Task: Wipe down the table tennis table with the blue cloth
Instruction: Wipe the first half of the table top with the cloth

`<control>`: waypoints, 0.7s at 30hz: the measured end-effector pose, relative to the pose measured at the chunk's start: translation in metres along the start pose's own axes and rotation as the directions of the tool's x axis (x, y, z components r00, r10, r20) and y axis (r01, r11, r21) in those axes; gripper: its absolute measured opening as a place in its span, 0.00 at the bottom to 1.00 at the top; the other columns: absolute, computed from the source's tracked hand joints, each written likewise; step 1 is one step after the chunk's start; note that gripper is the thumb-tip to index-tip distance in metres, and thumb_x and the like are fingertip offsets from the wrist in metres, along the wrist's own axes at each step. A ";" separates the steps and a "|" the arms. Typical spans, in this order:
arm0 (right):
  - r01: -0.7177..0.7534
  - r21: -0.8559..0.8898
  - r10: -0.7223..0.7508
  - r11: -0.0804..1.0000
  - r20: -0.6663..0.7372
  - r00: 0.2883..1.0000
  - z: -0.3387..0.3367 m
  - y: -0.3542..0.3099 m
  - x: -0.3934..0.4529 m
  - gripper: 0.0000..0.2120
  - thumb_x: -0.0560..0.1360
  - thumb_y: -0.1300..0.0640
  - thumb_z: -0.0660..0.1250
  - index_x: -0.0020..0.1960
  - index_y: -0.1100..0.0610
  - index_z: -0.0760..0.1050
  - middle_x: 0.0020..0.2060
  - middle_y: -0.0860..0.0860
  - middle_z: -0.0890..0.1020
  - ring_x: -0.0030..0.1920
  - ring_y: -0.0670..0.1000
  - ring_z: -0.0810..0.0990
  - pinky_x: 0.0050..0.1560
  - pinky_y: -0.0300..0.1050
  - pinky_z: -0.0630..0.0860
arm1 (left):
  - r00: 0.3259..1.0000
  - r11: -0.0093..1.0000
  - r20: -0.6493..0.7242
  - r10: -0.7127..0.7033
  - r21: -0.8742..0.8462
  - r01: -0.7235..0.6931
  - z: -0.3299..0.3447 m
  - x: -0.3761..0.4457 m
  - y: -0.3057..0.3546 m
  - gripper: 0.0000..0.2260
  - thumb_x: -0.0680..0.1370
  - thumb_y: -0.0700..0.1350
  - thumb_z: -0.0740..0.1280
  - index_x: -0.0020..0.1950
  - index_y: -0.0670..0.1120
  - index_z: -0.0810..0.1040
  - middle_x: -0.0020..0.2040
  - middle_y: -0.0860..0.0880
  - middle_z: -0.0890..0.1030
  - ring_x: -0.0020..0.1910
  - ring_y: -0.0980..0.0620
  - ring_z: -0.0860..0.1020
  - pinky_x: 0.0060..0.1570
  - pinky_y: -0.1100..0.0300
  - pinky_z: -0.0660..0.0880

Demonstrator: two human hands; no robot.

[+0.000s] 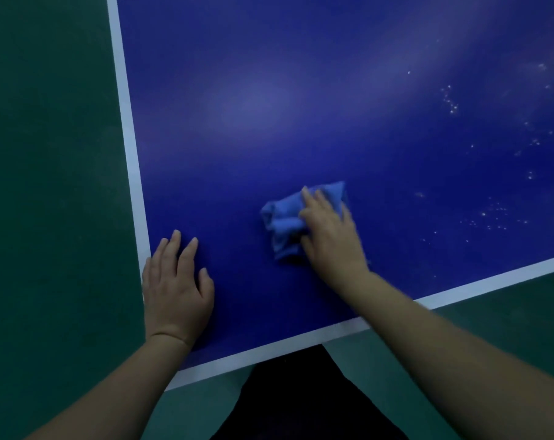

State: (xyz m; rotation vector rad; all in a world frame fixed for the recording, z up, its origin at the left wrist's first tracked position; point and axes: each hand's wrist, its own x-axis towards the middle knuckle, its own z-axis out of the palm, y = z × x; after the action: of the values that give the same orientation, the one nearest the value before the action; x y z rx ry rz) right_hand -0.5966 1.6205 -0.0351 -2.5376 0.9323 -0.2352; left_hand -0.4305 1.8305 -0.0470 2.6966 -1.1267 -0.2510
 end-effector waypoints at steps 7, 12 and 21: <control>-0.494 0.024 0.483 0.869 -0.256 0.838 -0.019 0.041 -0.058 0.13 0.78 0.54 0.64 0.59 0.60 0.72 0.75 0.55 0.63 0.76 0.57 0.57 0.71 0.66 0.54 | 1.000 1.000 -0.011 -0.002 -0.004 0.002 -0.001 0.000 0.002 0.25 0.77 0.51 0.54 0.73 0.46 0.68 0.76 0.44 0.63 0.76 0.43 0.58 0.75 0.43 0.53; -0.007 0.039 0.007 0.999 -0.014 1.000 0.016 -0.010 -0.047 0.11 0.72 0.57 0.69 0.53 0.56 0.73 0.75 0.53 0.64 0.76 0.54 0.57 0.70 0.60 0.57 | 1.000 1.000 -0.003 -0.005 -0.012 0.005 -0.001 -0.001 0.001 0.25 0.77 0.52 0.54 0.73 0.46 0.67 0.77 0.44 0.62 0.77 0.45 0.57 0.76 0.45 0.52; -0.542 0.032 0.529 0.840 -0.269 0.805 -0.028 0.056 -0.086 0.13 0.80 0.51 0.60 0.57 0.59 0.71 0.75 0.55 0.62 0.76 0.56 0.56 0.73 0.64 0.50 | 1.000 1.000 -0.011 -0.012 -0.020 0.012 -0.002 -0.001 0.004 0.25 0.77 0.51 0.54 0.74 0.47 0.66 0.77 0.45 0.61 0.77 0.45 0.55 0.76 0.46 0.50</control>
State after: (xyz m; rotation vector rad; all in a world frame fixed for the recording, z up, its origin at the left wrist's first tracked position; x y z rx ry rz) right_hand -0.7028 1.6286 -0.0362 -2.1912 1.7347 -0.3884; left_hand -0.4339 1.8286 -0.0437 2.6849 -1.0995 -0.2477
